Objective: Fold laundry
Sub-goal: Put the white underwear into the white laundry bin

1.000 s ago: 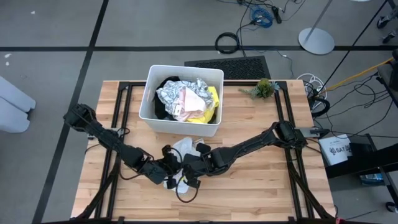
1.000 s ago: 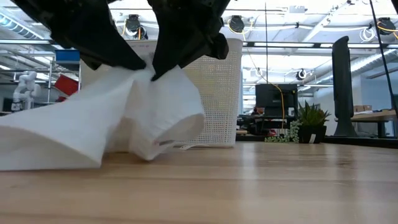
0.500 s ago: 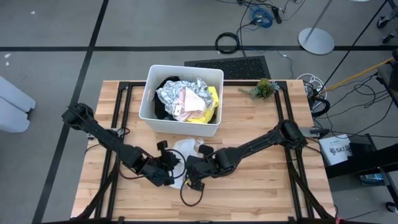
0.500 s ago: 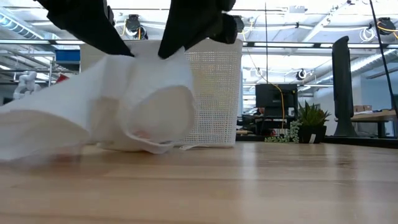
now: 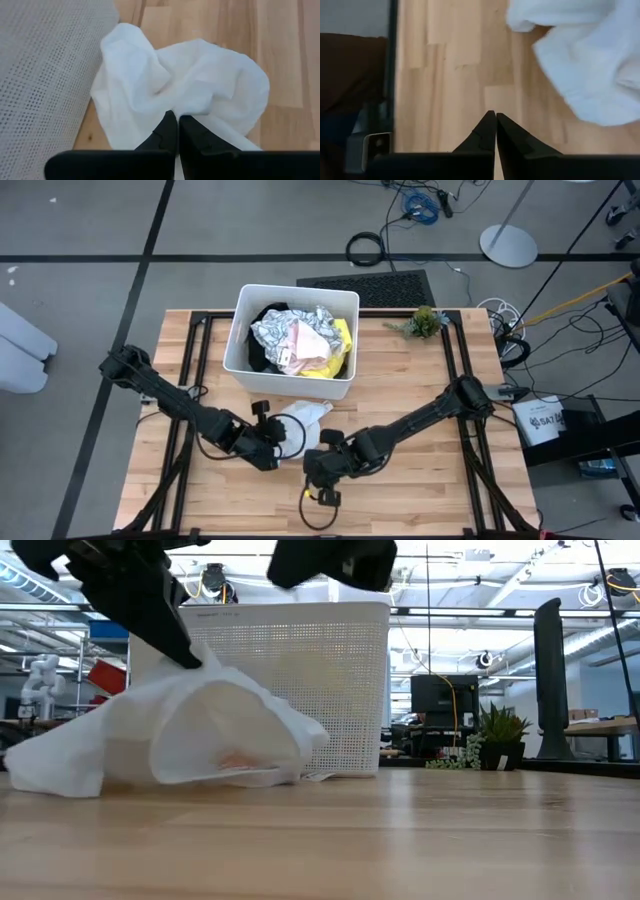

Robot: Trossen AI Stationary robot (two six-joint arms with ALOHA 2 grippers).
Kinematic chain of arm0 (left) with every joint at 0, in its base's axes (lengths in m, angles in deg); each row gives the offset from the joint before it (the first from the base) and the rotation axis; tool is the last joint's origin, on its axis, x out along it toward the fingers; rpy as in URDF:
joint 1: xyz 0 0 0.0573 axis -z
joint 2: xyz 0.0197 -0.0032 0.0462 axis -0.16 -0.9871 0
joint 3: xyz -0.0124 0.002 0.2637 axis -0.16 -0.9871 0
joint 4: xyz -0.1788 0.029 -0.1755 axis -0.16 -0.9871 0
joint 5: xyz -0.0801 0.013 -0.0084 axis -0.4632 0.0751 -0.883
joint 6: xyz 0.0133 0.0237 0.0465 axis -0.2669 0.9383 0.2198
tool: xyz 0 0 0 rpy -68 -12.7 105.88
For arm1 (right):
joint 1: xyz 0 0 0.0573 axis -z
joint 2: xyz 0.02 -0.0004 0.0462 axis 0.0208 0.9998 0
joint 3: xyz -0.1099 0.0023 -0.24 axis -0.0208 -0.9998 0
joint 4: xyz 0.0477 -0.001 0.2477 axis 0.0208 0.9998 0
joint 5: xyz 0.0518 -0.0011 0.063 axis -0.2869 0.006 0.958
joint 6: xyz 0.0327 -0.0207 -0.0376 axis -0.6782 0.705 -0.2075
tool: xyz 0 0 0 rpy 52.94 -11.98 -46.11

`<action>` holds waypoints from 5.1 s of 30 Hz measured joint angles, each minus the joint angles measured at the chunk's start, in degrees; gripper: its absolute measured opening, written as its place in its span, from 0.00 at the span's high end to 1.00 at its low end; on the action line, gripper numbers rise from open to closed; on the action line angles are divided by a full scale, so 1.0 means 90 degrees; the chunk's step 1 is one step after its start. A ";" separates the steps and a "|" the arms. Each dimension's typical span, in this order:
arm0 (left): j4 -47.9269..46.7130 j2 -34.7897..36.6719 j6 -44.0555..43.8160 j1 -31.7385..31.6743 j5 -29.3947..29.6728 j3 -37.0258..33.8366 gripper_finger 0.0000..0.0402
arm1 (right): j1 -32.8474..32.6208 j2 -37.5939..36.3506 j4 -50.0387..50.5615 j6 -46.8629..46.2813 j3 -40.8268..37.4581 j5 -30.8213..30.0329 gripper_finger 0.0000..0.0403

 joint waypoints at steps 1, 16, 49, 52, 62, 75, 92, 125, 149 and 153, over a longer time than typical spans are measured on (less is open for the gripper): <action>0.0005 0.0000 0.0018 -0.0013 -0.0006 0.0000 0.98 | -0.0010 0.0000 -0.0049 0.0016 0.0000 0.0012 1.00; 0.0242 -0.0002 0.1446 -0.0007 -0.0227 0.0000 0.63 | -0.0021 0.0000 -0.0041 -0.0083 0.0000 0.0002 0.98; 0.3078 -0.0771 0.2701 -0.1411 -0.1568 -0.1499 0.37 | -0.0014 0.0002 -0.0061 -0.0059 0.0007 -0.0023 0.96; 0.3379 -0.1412 0.2171 -0.1411 -0.1611 -0.1472 0.37 | -0.0014 0.0002 -0.0078 -0.0059 0.0007 -0.0023 0.96; 0.3781 -0.2039 0.2140 -0.1242 -0.1984 -0.1233 0.58 | -0.0017 0.0005 -0.0039 -0.0077 0.0007 -0.0025 0.96; 0.3104 -0.1361 0.2510 -0.0679 -0.1265 -0.1251 0.96 | -0.0068 0.0005 0.0196 -0.0196 0.0007 -0.0023 0.96; 0.2784 0.3366 0.3204 0.0198 0.0839 -0.0656 0.98 | -0.0657 0.0005 0.1392 -0.1252 0.0007 -0.0013 0.96; 0.2111 0.1791 0.4277 -0.6388 -0.3789 0.0444 0.98 | 0.0190 -0.1088 0.1193 0.1857 0.0007 -0.1471 0.96; 0.3385 -0.0743 0.4048 -0.6555 -0.4013 0.0459 0.94 | 0.0691 -0.4444 -0.0746 0.3636 -0.3131 -0.2055 0.96; 0.4152 -0.1024 0.3776 -0.6640 -0.4003 0.0460 0.94 | 0.0980 -0.5010 -0.1197 0.3635 -0.3709 -0.2047 0.96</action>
